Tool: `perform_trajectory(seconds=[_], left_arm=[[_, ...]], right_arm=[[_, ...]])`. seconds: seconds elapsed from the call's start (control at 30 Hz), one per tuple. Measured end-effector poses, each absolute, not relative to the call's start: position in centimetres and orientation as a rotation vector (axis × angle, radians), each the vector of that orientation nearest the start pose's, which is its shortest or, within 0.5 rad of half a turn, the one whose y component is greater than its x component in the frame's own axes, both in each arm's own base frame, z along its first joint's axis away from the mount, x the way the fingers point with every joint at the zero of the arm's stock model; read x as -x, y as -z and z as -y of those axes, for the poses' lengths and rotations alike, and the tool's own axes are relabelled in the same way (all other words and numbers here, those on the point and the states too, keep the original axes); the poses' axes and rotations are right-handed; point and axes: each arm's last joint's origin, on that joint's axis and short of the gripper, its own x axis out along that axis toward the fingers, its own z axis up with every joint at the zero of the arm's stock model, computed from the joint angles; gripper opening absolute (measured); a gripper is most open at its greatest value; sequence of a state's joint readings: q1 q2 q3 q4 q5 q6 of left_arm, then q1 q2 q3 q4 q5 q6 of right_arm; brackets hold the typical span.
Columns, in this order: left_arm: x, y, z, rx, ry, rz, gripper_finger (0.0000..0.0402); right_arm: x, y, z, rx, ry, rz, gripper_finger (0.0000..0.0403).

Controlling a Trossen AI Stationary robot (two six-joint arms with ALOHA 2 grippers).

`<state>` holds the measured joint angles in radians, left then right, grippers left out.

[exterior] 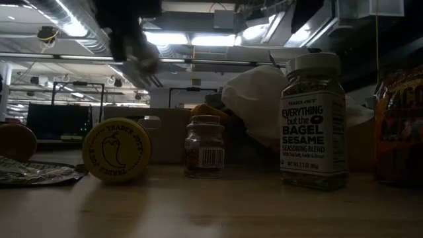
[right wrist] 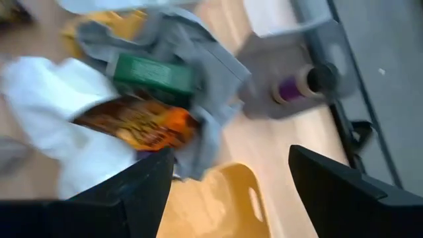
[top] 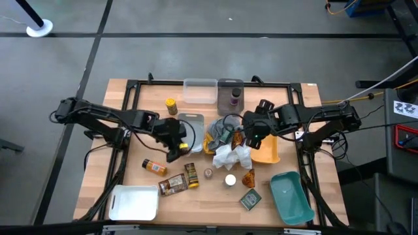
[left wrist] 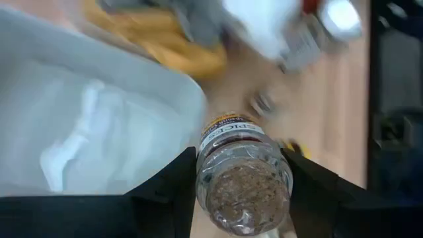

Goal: Sort spices by type
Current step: Put the left brown seasoning bottle into the gray bin

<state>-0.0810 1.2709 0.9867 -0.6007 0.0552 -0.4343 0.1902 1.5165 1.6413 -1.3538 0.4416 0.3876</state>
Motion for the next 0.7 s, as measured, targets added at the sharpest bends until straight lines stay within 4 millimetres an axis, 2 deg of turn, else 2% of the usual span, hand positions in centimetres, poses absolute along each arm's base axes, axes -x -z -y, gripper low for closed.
perform_trajectory(seconds=[0.2, 0.4, 0.7], left_arm=[[-26.3, -26.0, -0.3, 0.35, -0.204, -0.903, 0.017], [-27.6, -23.4, -2.2, 0.327, -0.26, -1.002, 0.017], [-28.7, -19.8, -4.0, 0.306, -0.301, -1.164, 0.017]], right_arm=[[-28.1, -36.9, -4.3, 0.009, 0.345, -1.042, 0.0298], [-29.3, -36.6, -4.7, -0.005, 0.273, -1.014, 0.0298], [-31.0, -35.2, -5.2, -0.027, 0.23, -1.039, 0.0298]])
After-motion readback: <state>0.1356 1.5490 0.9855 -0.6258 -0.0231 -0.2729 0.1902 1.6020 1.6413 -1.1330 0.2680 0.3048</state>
